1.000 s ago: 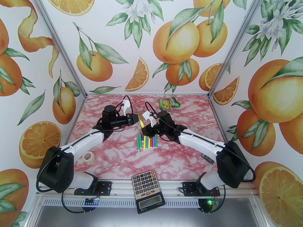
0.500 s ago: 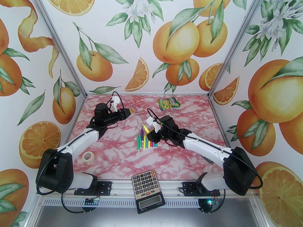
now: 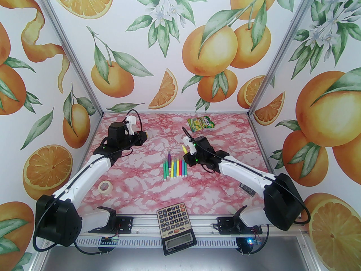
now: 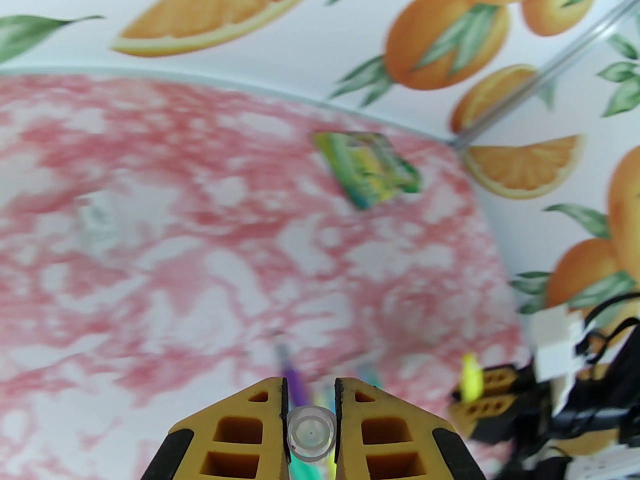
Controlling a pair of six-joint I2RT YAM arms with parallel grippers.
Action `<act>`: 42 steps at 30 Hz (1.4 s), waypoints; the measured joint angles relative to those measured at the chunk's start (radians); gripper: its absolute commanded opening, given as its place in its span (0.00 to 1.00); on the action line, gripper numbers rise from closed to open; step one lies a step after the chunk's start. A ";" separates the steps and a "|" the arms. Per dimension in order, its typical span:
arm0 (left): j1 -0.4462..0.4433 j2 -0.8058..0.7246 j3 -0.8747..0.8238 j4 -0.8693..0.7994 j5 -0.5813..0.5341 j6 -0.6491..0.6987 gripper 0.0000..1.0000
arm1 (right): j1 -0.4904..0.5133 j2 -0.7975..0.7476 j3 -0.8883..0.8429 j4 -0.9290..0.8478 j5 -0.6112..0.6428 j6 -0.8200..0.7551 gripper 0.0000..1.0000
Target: Open the pen caps
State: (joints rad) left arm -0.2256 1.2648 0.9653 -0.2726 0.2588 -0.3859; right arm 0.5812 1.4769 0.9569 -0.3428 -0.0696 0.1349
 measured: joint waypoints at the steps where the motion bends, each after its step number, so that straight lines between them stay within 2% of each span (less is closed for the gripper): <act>1: 0.004 -0.001 0.003 -0.035 -0.037 0.021 0.00 | -0.016 0.013 0.018 -0.013 0.024 0.004 0.00; 7: 0.016 0.018 0.005 -0.192 -0.228 0.106 0.00 | -0.092 0.077 0.106 -0.078 0.150 0.023 0.00; 14: 0.034 0.119 0.007 -0.258 -0.317 0.151 0.00 | -0.168 0.131 0.142 -0.114 0.228 0.023 0.00; 21: 0.063 0.210 0.007 -0.262 -0.346 0.183 0.00 | -0.234 0.154 0.143 -0.123 0.258 0.008 0.08; 32: 0.098 0.378 0.036 -0.254 -0.346 0.215 0.00 | -0.296 0.234 0.148 -0.128 0.281 -0.005 0.03; 42: 0.136 0.489 0.095 -0.254 -0.327 0.244 0.00 | -0.323 0.299 0.180 -0.136 0.280 -0.004 0.14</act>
State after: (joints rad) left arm -0.0898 1.7535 1.0599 -0.5270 -0.0681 -0.1421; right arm 0.2577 1.7756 1.1374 -0.4786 0.2104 0.1307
